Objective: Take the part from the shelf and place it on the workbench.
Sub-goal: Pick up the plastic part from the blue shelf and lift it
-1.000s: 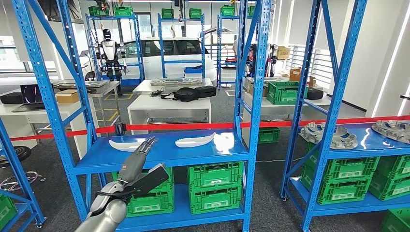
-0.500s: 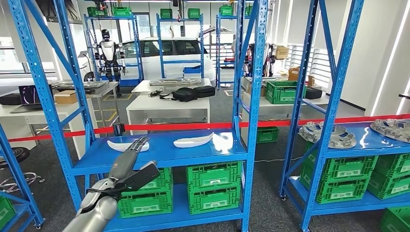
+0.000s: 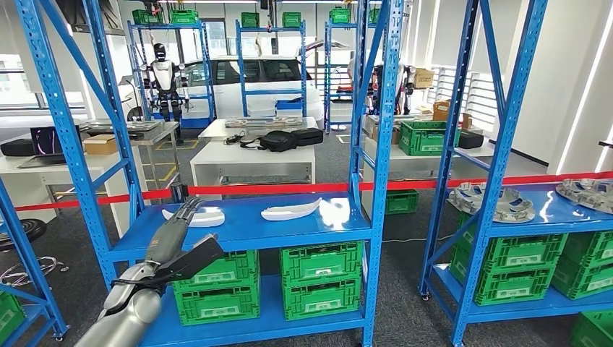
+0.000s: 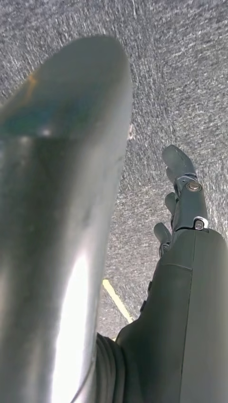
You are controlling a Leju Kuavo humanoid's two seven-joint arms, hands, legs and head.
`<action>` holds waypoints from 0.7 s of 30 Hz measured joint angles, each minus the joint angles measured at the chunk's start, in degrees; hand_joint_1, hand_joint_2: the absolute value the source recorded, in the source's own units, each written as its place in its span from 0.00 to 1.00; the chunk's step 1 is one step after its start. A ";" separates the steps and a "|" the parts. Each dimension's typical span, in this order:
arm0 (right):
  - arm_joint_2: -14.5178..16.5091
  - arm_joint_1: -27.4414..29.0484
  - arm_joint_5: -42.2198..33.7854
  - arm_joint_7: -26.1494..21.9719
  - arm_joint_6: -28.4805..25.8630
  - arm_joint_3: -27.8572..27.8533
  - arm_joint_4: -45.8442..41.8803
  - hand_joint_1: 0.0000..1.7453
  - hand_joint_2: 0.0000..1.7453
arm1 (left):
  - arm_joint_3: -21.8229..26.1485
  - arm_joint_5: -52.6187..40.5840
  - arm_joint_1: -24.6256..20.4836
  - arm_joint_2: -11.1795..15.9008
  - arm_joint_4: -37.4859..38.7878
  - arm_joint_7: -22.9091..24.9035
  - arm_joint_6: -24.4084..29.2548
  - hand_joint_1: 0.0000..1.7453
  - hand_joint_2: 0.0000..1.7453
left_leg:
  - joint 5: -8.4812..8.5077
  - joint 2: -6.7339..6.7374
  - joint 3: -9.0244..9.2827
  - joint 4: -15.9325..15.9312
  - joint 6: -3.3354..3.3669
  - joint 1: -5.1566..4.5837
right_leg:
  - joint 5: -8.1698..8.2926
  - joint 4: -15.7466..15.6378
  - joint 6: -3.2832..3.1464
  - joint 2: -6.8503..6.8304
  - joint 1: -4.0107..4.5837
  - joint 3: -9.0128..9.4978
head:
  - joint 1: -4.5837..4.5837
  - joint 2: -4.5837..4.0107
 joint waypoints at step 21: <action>0.03 0.87 -0.10 -1.93 2.92 -0.08 0.00 0.00 0.00 | -0.43 -0.61 -1.41 -4.39 0.43 -0.22 -0.45 0.00 0.00 | 1.49 0.15 1.75 -3.14 2.02 0.20 | -2.30 3.51 1.25 -0.08 -0.40 -1.62 | 0.09 0.01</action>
